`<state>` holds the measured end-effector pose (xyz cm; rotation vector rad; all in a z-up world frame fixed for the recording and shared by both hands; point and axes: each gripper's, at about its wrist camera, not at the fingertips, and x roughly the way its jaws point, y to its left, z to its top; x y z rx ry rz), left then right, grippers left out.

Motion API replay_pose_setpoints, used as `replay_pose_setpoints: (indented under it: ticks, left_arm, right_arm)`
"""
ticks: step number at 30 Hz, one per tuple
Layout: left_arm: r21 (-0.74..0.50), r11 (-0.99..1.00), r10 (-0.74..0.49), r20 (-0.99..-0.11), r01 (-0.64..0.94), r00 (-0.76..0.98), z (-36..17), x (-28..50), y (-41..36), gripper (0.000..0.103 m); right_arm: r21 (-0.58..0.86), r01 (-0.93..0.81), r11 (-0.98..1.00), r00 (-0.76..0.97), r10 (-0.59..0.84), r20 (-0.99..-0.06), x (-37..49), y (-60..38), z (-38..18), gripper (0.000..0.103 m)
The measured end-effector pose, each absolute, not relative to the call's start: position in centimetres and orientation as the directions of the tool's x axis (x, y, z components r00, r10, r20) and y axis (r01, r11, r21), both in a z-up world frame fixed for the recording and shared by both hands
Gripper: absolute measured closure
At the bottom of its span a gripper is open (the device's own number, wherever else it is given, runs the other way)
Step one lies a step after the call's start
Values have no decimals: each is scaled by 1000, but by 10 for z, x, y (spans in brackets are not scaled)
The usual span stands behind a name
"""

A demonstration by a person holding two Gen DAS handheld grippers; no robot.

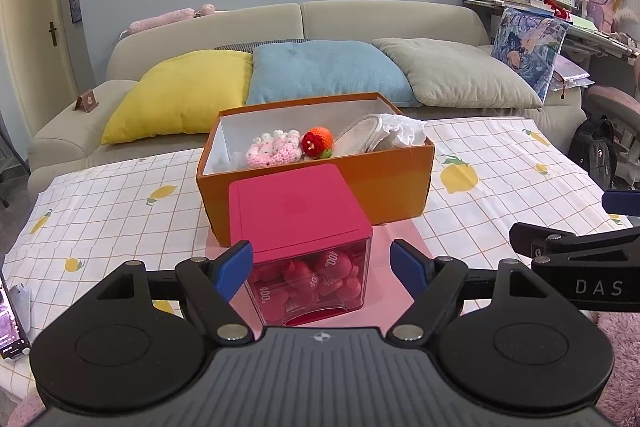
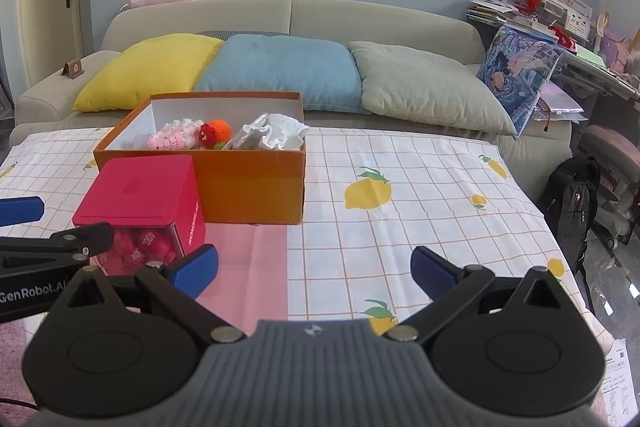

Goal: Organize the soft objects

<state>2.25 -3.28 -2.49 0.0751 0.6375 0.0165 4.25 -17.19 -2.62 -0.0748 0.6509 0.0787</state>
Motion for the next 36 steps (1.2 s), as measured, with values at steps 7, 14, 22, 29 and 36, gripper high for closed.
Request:
replay_pose_setpoints:
  ticks: [7, 14, 22, 29, 36]
  left_arm:
    - [67, 998, 32, -594, 9, 804, -24, 23, -33, 12]
    - [55, 998, 24, -594, 10, 804, -24, 23, -32, 12]
    - [46, 999, 23, -589, 4, 808, -23, 23, -30, 12]
    - [41, 999, 22, -589, 3, 808, -22, 22, -30, 12]
    - [41, 999, 23, -592, 2, 806, -22, 23, -31, 12]
  right_arm:
    - [-50, -99, 994, 790, 48, -611, 43, -171, -27, 3]
    - [-57, -104, 993, 789, 48, -612, 43, -170, -27, 3]
    - [-64, -106, 992, 788, 45, -615, 44, -168, -29, 3]
    - [-66, -107, 992, 786, 44, -616, 44, -168, -29, 3]
    - [-67, -108, 992, 784, 44, -620, 44, -169, -31, 3]
